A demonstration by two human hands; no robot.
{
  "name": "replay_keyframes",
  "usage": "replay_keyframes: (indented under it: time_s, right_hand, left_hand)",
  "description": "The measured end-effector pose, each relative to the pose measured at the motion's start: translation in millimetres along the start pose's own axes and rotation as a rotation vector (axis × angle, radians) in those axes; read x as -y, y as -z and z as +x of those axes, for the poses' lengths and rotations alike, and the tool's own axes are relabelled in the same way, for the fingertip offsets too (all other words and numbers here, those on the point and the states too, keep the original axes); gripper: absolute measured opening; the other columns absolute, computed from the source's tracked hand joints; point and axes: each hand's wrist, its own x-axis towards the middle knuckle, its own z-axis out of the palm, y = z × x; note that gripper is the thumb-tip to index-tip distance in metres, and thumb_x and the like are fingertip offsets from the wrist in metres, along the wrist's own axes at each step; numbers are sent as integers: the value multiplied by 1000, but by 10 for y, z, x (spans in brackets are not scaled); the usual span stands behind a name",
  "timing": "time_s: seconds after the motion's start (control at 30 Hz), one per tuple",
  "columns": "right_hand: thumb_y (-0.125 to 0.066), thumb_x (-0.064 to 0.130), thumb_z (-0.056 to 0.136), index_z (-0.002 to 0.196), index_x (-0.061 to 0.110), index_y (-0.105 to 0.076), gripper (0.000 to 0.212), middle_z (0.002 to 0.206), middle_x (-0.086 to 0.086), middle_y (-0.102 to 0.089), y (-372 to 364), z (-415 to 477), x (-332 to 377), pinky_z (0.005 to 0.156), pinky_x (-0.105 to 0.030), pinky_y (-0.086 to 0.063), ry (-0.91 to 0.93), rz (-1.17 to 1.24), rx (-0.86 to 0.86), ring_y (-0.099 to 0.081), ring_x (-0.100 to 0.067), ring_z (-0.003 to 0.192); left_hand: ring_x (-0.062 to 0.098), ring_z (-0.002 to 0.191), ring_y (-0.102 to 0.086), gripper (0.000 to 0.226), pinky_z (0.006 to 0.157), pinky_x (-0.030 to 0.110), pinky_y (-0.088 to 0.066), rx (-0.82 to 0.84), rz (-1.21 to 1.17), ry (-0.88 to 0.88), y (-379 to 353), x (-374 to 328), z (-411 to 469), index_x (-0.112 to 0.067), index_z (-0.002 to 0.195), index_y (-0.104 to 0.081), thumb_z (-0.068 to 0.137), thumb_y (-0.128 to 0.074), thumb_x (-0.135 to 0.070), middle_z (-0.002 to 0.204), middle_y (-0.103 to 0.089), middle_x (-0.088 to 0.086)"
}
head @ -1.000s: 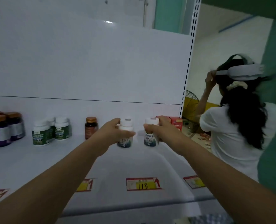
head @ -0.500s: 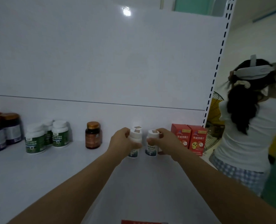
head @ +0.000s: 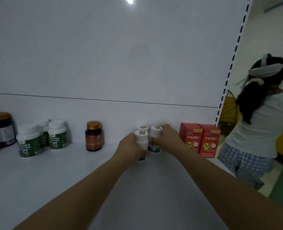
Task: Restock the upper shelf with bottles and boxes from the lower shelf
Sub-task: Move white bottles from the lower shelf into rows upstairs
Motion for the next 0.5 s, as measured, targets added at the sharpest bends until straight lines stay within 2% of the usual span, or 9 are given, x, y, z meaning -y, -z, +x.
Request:
replay_keyframes:
  time_s: [0.1,0.2,0.3,0.4,0.5]
  right_hand:
    - [-76,21,76,124,5,-46,59,123,-13,-58,-12,8,-2,75,-27,-43,-9,-42,-4,-58,-28,111]
    - [-74,25,78,126,5,-44,61,126,-14,-56,-12,-20,15,75,-26,-41,-8,-78,-17,-56,-28,113]
    - [-71,28,80,125,3,-46,57,122,-14,-56,-4,-107,67,63,-22,-40,-23,-133,-4,-57,-24,101]
    - [-72,29,79,117,3,-53,50,111,-13,-60,15,-211,73,46,-17,-31,-25,-193,-14,-53,-19,83]
    - [-68,28,84,118,3,-53,45,115,-13,-60,104,-420,52,51,-16,-37,-9,-374,-6,-53,-19,87]
  left_hand:
    - [25,103,-61,41,87,31,-51,13,39,-6,1,26,4,-12,112,-60,73,-73,-16,113,-65,10]
    - [23,110,-58,57,82,24,-44,42,55,2,-4,46,-12,-12,121,-51,71,-77,-19,120,-60,7]
    - [23,113,-56,70,79,24,-41,75,98,42,-9,39,-44,-11,125,-45,68,-81,-25,123,-57,7]
    - [25,114,-56,72,87,29,-47,119,137,74,21,12,-86,-9,125,-44,67,-83,-27,124,-57,9]
    - [26,118,-54,69,94,31,-46,152,141,49,64,28,-149,-8,127,-44,70,-81,-21,128,-56,11]
